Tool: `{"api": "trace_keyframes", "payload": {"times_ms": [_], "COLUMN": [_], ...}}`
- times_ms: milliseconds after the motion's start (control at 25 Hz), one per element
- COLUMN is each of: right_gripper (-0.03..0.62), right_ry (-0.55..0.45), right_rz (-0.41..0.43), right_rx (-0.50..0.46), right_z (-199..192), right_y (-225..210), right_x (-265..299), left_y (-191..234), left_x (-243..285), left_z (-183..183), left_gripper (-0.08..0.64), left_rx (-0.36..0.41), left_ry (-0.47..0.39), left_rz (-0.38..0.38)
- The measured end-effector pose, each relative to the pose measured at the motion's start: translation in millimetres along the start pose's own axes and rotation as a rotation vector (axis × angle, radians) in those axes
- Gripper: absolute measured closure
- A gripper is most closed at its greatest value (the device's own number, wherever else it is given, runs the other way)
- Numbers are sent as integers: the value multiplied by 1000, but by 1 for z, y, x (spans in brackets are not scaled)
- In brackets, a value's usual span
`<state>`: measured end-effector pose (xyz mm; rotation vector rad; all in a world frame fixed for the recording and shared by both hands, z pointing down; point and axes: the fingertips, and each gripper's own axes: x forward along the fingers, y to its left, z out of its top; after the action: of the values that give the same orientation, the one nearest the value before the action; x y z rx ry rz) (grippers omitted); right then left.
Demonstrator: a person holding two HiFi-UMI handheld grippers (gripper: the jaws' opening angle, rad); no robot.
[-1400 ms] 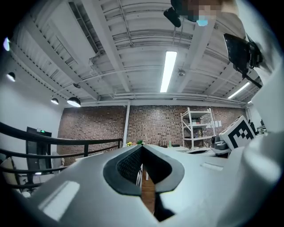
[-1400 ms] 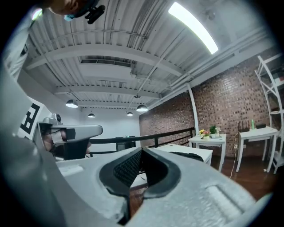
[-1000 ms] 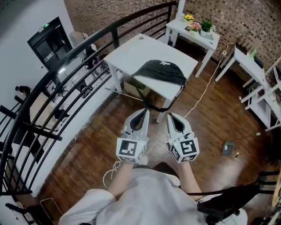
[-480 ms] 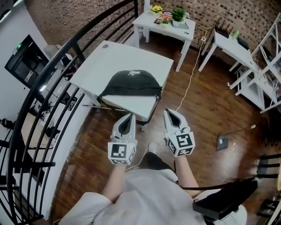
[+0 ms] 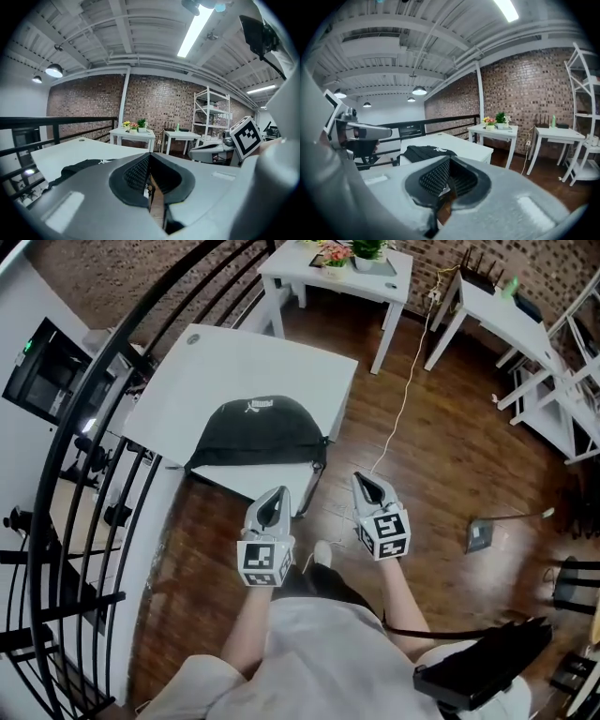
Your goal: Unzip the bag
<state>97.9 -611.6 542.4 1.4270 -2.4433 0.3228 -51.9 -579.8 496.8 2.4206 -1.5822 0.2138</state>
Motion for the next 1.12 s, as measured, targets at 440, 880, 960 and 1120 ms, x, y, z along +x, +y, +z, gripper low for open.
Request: {"api": "trace_keyframes", "payload": {"times_ms": [440, 880, 960, 1120], "right_gripper": [464, 500, 526, 554], "right_ry": [295, 362, 369, 381], "right_rz": [80, 198, 204, 247], "right_rx": [-163, -283, -258, -169], "right_z": [-128, -162, -160, -142], "right_y": [-10, 11, 13, 22], "right_x": [115, 174, 169, 156], "left_y": [7, 24, 24, 19], "left_x": [58, 83, 87, 98], "left_z": [-59, -93, -99, -112], "left_gripper": [543, 543, 543, 541], "left_rx": [-10, -17, -26, -93], "left_ry": [147, 227, 240, 293], "left_rz": [-38, -80, -93, -148]}}
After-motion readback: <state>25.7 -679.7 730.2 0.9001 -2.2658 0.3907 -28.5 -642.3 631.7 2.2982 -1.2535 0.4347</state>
